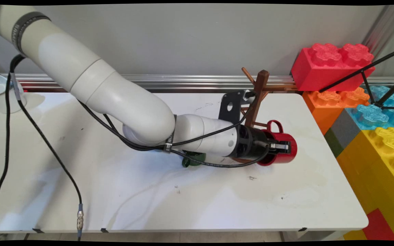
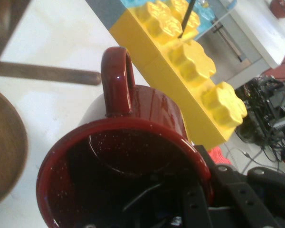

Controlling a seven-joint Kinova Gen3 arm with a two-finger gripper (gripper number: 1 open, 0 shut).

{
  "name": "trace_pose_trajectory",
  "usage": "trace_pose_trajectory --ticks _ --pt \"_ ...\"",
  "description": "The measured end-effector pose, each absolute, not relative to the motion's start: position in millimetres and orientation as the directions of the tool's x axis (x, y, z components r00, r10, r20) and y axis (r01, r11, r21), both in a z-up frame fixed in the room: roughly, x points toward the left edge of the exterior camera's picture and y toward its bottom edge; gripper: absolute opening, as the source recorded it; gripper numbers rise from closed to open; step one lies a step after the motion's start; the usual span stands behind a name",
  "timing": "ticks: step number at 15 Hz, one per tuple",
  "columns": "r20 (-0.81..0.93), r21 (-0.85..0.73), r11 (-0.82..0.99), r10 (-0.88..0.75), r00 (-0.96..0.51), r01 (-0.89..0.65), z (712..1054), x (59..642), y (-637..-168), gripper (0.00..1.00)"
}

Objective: Place the picked object on the table

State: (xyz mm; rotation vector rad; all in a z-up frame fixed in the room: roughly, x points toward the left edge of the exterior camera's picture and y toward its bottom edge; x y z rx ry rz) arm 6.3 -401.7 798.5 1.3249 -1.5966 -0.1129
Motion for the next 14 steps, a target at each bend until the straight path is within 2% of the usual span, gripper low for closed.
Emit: trace_pose_trajectory --ticks 7,14 --pt "0.6 0.628 0.431 -0.799 0.05 -0.648 807.1 6.6 -387.9 0.0" --pt "0.593 0.573 0.511 -0.798 -0.107 -0.64 834.4 13.0 -374.9 0.0"
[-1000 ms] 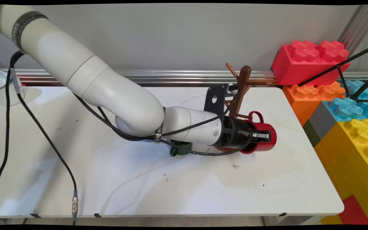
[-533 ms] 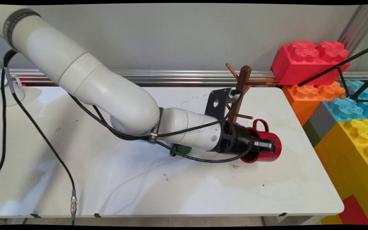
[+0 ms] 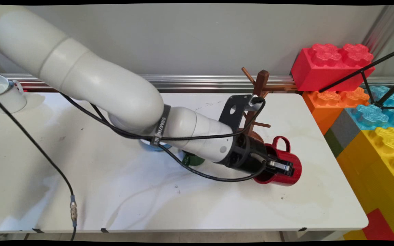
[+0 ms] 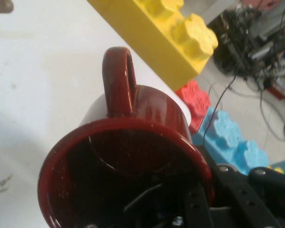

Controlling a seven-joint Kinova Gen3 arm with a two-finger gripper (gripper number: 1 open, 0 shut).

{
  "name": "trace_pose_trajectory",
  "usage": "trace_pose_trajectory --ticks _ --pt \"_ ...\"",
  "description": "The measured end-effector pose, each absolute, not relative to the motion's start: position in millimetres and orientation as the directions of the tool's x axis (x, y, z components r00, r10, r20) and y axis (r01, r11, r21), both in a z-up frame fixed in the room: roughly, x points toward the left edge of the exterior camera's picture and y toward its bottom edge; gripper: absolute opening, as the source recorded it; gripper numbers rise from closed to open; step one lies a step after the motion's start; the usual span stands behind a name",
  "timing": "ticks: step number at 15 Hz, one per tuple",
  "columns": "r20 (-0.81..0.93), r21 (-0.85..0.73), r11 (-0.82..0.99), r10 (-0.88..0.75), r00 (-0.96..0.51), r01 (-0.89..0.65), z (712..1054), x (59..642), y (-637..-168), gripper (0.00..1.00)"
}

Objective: Place the picked object on the table

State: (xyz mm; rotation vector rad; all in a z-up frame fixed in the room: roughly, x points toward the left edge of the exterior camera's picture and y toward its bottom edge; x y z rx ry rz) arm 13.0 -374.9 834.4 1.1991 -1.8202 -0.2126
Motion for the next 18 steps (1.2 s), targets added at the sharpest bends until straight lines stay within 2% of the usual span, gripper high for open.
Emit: trace_pose_trajectory --ticks 9,18 --pt "0.622 0.377 0.685 -0.686 -0.377 -0.624 885.1 30.7 -376.4 0.0" --pt "0.584 0.241 0.776 -0.596 -0.552 -0.583 922.1 35.3 -382.5 0.0"
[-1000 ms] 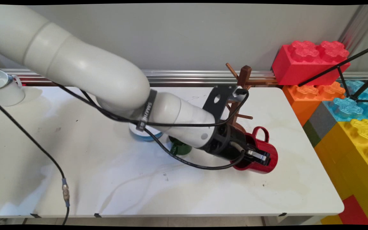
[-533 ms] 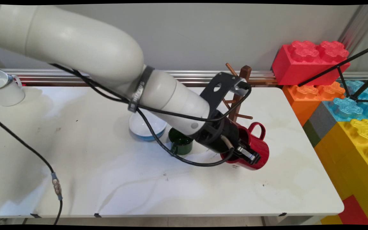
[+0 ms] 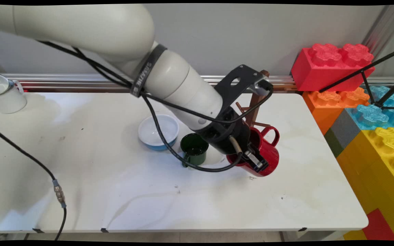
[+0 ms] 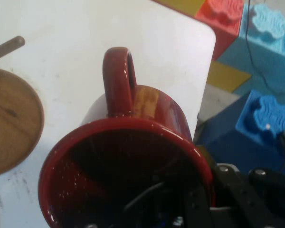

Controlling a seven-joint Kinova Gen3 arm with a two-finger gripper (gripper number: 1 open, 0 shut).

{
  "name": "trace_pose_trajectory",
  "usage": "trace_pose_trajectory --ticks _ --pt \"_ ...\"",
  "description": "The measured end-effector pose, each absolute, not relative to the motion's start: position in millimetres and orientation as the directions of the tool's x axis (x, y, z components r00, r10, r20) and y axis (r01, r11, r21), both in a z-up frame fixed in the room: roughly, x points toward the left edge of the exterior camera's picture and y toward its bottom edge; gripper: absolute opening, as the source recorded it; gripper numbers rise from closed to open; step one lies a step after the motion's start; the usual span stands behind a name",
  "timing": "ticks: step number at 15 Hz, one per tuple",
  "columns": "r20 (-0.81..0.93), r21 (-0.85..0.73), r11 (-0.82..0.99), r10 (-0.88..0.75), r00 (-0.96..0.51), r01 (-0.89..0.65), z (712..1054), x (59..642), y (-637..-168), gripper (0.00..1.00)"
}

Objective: Place the picked object on the table

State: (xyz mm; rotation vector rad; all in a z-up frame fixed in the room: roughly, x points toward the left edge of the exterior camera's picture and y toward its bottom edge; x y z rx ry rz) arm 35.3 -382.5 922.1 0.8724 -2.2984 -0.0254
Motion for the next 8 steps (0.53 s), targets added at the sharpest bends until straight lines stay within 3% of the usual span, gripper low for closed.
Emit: trace_pose_trajectory --ticks 8 --pt "0.464 0.129 0.831 -0.533 -0.708 -0.541 938.9 29.6 -389.3 0.0"
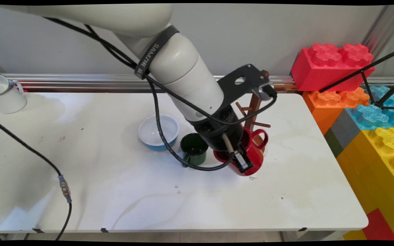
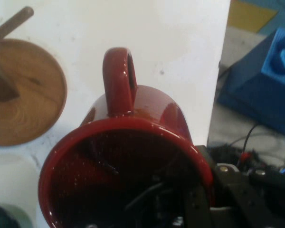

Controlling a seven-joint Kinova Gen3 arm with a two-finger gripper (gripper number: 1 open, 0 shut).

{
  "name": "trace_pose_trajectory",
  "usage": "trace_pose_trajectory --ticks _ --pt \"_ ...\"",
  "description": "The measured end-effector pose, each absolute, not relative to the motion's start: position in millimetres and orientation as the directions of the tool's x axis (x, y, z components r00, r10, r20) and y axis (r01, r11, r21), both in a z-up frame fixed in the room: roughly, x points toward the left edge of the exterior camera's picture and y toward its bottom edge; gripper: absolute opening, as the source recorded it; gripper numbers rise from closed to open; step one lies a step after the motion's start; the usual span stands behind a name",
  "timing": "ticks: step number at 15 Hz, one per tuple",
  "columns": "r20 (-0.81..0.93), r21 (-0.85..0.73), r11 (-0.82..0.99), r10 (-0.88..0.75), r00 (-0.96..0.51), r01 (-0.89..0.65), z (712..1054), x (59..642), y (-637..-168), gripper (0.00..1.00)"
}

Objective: Place the picked object on the table

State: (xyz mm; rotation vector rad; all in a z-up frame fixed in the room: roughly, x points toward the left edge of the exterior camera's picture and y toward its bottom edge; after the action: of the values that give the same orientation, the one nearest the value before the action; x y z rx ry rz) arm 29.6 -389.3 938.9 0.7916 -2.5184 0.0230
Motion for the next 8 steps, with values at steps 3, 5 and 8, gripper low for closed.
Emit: trace_pose_trajectory --ticks 3,5,8 --pt "0.403 0.094 0.847 -0.513 -0.758 -0.524 933.8 24.6 -391.9 0.0" --pt "0.372 0.079 0.855 -0.503 -0.78 -0.513 928.7 21.3 -393.1 0.0" --pt "0.309 0.055 0.868 -0.485 -0.818 -0.493 914.7 12.7 -395.4 0.0"
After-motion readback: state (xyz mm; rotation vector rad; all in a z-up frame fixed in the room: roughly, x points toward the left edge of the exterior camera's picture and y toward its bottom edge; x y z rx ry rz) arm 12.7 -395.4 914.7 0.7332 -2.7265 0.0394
